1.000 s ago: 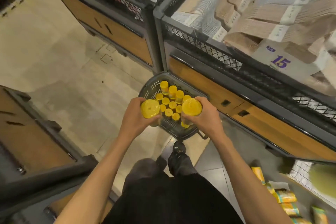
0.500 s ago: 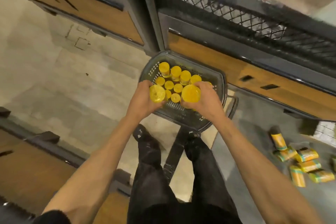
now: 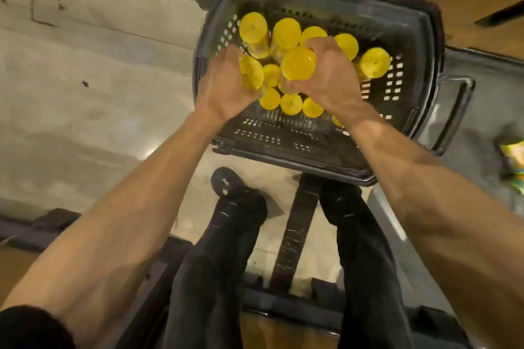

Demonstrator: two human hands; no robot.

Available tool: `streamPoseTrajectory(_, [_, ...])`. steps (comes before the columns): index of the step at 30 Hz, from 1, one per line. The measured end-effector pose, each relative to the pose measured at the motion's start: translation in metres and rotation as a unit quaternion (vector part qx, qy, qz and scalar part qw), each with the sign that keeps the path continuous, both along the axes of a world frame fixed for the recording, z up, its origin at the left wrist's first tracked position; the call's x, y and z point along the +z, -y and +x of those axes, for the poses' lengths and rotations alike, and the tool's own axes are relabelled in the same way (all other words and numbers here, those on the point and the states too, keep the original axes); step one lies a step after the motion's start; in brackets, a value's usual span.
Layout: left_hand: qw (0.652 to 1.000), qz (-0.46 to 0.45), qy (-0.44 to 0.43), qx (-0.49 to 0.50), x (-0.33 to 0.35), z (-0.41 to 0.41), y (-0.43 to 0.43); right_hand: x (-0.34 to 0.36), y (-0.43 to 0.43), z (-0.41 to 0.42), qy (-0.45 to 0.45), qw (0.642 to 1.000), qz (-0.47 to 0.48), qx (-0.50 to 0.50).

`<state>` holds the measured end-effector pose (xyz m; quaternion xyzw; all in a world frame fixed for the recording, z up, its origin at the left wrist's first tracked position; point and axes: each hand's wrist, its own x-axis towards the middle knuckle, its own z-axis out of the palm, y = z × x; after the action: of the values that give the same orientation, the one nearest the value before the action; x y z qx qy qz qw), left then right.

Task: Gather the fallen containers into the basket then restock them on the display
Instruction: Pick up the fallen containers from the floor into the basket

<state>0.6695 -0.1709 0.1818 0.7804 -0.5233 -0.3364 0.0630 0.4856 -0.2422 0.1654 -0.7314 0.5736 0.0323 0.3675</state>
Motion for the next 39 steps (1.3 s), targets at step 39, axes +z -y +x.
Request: streamPoseTrajectory(39, [0.998,0.016,0.053,-0.034,-0.134,0.031,0.033,-0.131,-0.005,0.058,-0.020,0.998,-0.052,0.024])
